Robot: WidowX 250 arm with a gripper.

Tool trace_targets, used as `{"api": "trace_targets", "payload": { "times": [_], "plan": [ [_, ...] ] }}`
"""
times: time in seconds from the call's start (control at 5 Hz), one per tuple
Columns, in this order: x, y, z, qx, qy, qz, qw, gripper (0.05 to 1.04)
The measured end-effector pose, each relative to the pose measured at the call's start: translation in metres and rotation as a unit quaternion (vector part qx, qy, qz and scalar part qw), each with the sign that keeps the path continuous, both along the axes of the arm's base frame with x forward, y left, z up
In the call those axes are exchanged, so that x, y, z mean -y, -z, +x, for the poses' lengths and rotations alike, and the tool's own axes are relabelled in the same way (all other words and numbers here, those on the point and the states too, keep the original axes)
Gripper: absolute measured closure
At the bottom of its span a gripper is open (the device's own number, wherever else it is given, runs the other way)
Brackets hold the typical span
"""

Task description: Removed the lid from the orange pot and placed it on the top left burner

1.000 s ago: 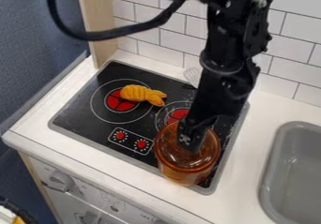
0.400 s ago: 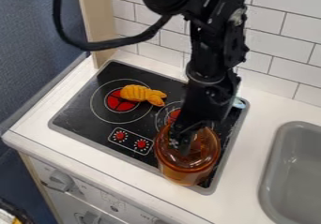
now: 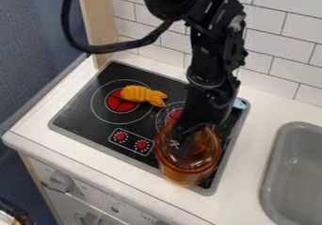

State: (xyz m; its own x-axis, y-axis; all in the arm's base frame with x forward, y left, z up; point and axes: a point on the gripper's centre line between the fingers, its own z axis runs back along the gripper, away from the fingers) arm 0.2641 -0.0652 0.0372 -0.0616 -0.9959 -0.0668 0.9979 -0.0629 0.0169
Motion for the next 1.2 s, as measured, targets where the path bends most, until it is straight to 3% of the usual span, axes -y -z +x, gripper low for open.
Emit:
{"api": "trace_targets", "payload": {
  "times": [0.2,0.6,1.0,1.2],
  "plan": [
    [0.000,-0.001,0.000,0.002,-0.001,0.002,1.0000,0.660],
    [-0.003,-0.006,-0.004,0.004,-0.008,0.010,0.9999,0.708],
    [-0.038,-0.053,-0.001,0.060,-0.088,0.010,0.9942,0.708],
    [-0.074,-0.063,0.011,0.079,-0.147,0.011,0.9858,0.708]
  ]
}}
